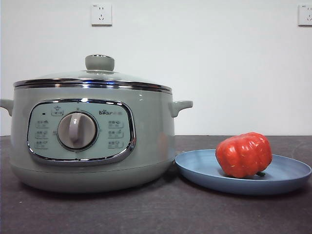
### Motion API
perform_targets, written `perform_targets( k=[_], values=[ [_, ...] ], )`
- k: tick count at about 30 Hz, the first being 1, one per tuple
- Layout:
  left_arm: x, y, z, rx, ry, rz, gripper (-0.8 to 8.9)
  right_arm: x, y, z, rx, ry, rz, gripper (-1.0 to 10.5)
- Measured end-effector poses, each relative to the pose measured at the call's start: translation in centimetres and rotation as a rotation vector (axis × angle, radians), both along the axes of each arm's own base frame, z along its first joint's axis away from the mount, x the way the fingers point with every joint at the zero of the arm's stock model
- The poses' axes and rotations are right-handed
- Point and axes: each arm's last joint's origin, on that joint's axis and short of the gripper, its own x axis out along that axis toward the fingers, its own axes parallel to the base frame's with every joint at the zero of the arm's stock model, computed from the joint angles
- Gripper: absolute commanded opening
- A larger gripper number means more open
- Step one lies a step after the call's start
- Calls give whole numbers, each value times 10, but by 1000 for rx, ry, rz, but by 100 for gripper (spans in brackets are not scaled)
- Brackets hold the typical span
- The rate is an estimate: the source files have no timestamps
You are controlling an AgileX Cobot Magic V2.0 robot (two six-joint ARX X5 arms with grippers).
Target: Take the pumpkin out from the steamer,put the pumpkin in the blue plate,close the lid
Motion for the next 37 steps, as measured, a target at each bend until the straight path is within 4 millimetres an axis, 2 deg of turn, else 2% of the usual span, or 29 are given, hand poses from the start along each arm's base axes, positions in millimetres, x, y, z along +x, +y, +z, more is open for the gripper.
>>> perform_targets(
  k=[37],
  values=[
    [0,0,0,0,0,0,-3,0,0,0,17,3,-4,-16]
  ],
)
